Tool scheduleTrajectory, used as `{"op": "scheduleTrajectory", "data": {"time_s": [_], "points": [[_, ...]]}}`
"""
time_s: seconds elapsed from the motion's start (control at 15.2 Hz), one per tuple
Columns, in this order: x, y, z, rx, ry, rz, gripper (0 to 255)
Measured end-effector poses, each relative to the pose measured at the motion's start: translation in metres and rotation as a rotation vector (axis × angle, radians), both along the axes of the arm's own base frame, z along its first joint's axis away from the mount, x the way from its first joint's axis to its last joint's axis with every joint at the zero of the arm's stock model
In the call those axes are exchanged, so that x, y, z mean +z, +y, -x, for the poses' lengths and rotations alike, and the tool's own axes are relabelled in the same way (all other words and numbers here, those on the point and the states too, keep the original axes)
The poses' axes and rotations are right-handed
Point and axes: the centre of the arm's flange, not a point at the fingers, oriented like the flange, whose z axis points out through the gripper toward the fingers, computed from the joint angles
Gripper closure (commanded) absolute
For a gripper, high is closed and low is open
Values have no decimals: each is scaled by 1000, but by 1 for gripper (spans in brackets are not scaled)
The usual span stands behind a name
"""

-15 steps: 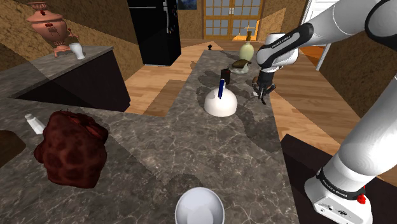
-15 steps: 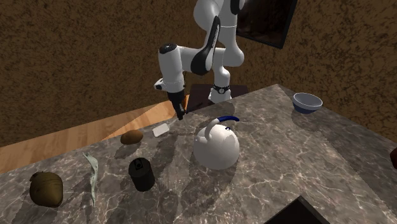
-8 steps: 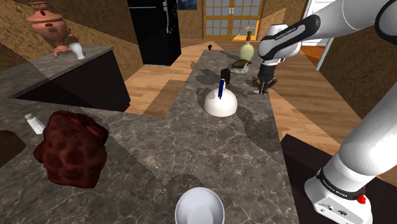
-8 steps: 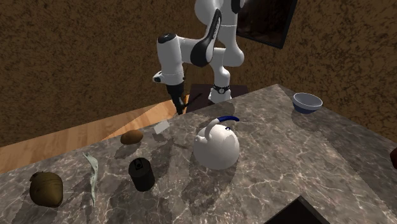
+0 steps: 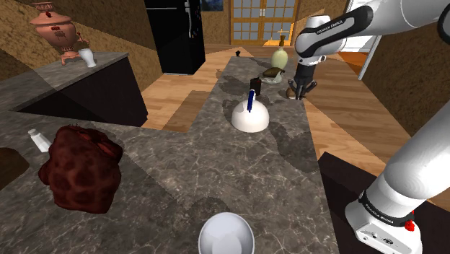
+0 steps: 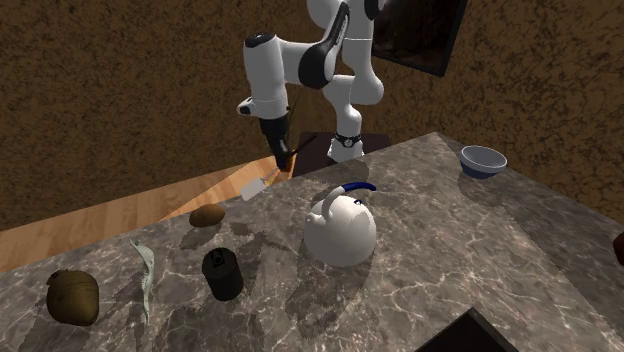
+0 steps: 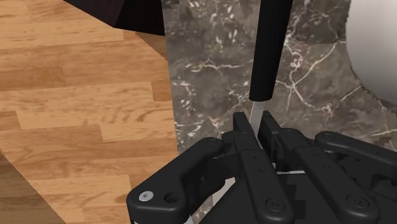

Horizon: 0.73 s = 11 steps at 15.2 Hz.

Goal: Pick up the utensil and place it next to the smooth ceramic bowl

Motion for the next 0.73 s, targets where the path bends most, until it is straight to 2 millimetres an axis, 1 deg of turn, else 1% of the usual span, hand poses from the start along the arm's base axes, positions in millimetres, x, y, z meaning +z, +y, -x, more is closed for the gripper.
{"op": "scheduleTrajectory", "data": {"time_s": [0.33, 0.46, 0.73], "points": [[26, 0, -1, 0, 0, 0, 255], [31, 12, 8, 0, 0, 0, 255], [33, 57, 35, 1, 0, -1, 255]]}}
